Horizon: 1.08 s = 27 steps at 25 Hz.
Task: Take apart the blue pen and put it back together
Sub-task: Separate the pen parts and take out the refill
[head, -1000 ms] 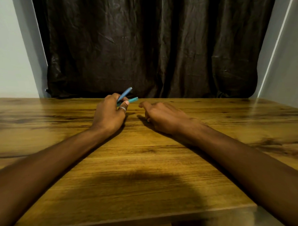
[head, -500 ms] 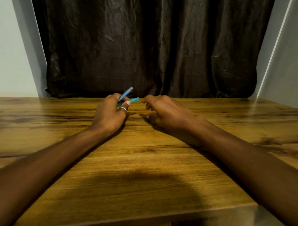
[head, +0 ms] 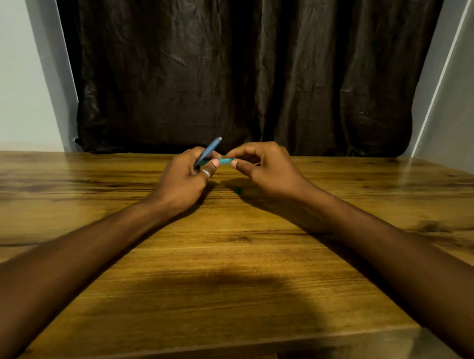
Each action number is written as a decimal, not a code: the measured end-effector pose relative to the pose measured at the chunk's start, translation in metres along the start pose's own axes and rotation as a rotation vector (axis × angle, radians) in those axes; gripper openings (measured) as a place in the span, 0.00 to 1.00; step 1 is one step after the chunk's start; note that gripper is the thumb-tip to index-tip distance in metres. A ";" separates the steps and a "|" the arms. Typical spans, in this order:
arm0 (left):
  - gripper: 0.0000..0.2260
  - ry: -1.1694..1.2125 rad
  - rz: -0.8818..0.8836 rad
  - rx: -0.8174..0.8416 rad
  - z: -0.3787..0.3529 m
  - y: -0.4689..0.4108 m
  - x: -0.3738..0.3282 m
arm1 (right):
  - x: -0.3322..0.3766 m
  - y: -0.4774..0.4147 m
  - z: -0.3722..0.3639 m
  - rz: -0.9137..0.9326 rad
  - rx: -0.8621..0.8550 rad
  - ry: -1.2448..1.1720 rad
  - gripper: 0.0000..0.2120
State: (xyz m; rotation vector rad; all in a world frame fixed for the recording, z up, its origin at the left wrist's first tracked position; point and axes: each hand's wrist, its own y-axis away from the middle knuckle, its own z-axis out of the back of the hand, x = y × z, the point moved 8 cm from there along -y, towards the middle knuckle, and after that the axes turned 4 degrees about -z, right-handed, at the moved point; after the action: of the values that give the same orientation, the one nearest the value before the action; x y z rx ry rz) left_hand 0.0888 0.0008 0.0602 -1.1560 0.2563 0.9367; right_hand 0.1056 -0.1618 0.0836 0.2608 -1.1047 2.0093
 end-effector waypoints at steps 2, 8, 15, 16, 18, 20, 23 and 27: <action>0.07 0.081 0.038 -0.021 0.002 0.000 0.003 | -0.007 -0.001 -0.003 -0.078 0.017 -0.113 0.09; 0.06 0.115 0.046 -0.053 0.005 0.000 0.003 | -0.016 0.001 -0.012 -0.234 0.036 -0.359 0.11; 0.07 0.101 0.036 -0.047 0.005 0.002 0.000 | -0.018 0.004 -0.011 -0.272 0.043 -0.400 0.12; 0.07 0.094 0.029 -0.056 0.006 0.002 0.000 | -0.019 0.004 -0.011 -0.282 0.045 -0.420 0.12; 0.08 0.096 0.019 -0.071 0.007 0.002 0.000 | -0.020 0.005 -0.013 -0.308 0.044 -0.466 0.12; 0.09 0.085 -0.006 -0.105 0.009 0.002 -0.002 | -0.022 0.006 -0.015 -0.343 0.041 -0.527 0.11; 0.14 0.052 -0.087 -0.168 0.013 0.001 -0.009 | -0.022 0.008 -0.023 -0.386 0.055 -0.645 0.09; 0.16 0.025 -0.143 -0.198 0.013 0.002 -0.015 | -0.021 0.012 -0.030 -0.440 0.073 -0.799 0.09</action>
State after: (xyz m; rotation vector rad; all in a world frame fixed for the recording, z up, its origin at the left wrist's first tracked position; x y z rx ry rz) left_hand 0.0746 0.0047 0.0736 -1.3509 0.1008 0.8352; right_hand 0.1163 -0.1540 0.0475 1.3064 -1.2862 1.5567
